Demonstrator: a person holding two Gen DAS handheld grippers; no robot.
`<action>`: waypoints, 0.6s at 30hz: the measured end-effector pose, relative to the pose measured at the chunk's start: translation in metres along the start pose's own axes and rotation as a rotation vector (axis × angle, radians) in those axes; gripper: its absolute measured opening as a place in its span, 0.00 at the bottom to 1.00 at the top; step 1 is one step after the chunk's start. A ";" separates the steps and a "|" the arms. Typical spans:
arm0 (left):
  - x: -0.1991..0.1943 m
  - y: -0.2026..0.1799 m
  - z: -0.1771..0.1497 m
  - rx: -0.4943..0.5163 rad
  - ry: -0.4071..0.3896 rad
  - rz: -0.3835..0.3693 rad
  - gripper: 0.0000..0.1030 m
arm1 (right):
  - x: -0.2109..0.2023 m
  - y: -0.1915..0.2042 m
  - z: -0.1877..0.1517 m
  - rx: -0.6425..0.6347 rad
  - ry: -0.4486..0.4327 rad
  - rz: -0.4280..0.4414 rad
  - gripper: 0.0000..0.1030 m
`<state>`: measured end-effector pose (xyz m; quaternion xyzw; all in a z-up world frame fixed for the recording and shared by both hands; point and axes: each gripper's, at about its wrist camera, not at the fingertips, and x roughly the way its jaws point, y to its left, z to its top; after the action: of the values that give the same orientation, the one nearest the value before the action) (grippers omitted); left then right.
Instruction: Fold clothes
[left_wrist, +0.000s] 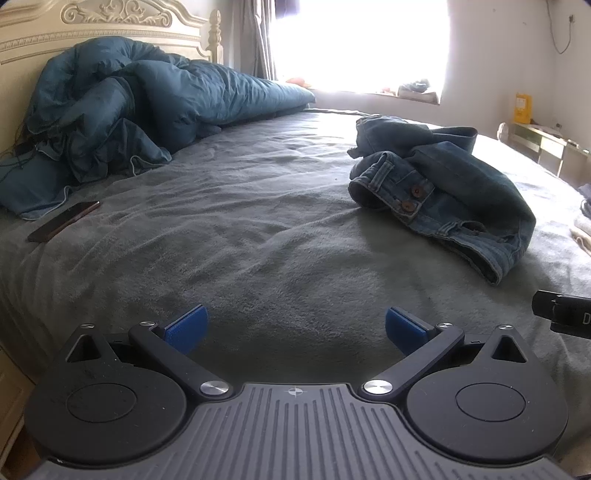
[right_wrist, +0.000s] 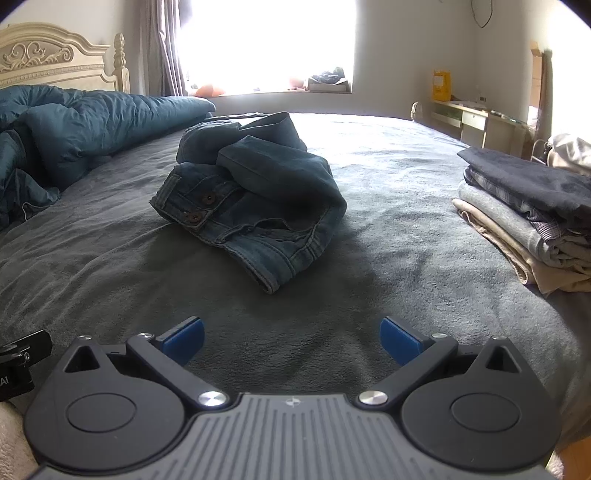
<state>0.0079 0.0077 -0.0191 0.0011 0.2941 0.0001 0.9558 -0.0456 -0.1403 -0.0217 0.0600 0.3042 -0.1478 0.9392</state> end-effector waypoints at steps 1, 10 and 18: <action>0.000 0.000 0.000 0.001 -0.001 0.000 1.00 | 0.000 0.000 0.000 0.000 0.001 0.000 1.00; 0.001 -0.001 -0.002 0.004 0.005 -0.001 1.00 | 0.000 0.001 -0.001 -0.008 -0.002 -0.006 1.00; 0.002 -0.001 -0.003 0.008 0.009 -0.003 1.00 | 0.001 0.002 -0.001 -0.010 0.000 -0.010 1.00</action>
<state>0.0078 0.0065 -0.0221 0.0047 0.2985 -0.0026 0.9544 -0.0453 -0.1387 -0.0232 0.0539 0.3050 -0.1510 0.9388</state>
